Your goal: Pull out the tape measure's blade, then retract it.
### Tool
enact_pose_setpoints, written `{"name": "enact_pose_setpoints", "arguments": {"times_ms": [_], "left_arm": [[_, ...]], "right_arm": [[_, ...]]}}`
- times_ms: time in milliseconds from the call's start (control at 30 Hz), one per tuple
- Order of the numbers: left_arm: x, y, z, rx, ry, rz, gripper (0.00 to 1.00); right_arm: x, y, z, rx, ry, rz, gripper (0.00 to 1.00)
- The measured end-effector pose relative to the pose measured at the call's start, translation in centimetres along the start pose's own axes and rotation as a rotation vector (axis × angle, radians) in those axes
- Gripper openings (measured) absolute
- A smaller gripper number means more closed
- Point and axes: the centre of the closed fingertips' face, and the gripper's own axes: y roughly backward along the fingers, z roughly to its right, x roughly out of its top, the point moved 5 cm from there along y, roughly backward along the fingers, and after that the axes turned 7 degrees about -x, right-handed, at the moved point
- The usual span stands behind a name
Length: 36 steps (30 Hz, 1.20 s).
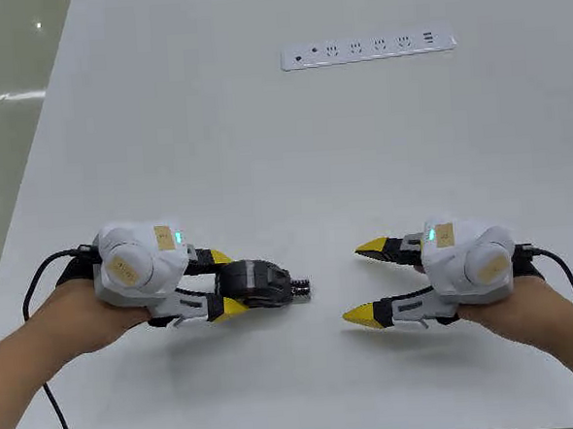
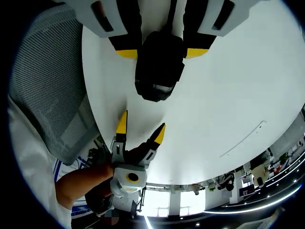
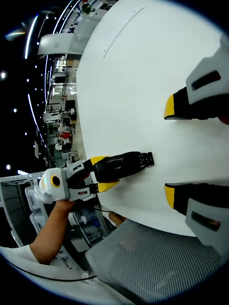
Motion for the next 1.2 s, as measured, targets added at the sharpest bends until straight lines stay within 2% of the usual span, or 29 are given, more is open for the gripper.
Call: {"name": "enact_pose_setpoints", "arguments": {"times_ms": [767, 1200], "left_arm": [[0.0, 0.0, 0.0, -0.006, 0.001, -0.017, 0.31], [0.0, 0.0, 0.0, -0.012, -0.001, -0.023, 0.31]], "right_arm": [[1.2, -3.7, -0.9, 0.066, 0.069, 0.038, 0.35], [1.5, -5.0, -1.2, 0.087, 0.092, 0.041, 0.31]]}}
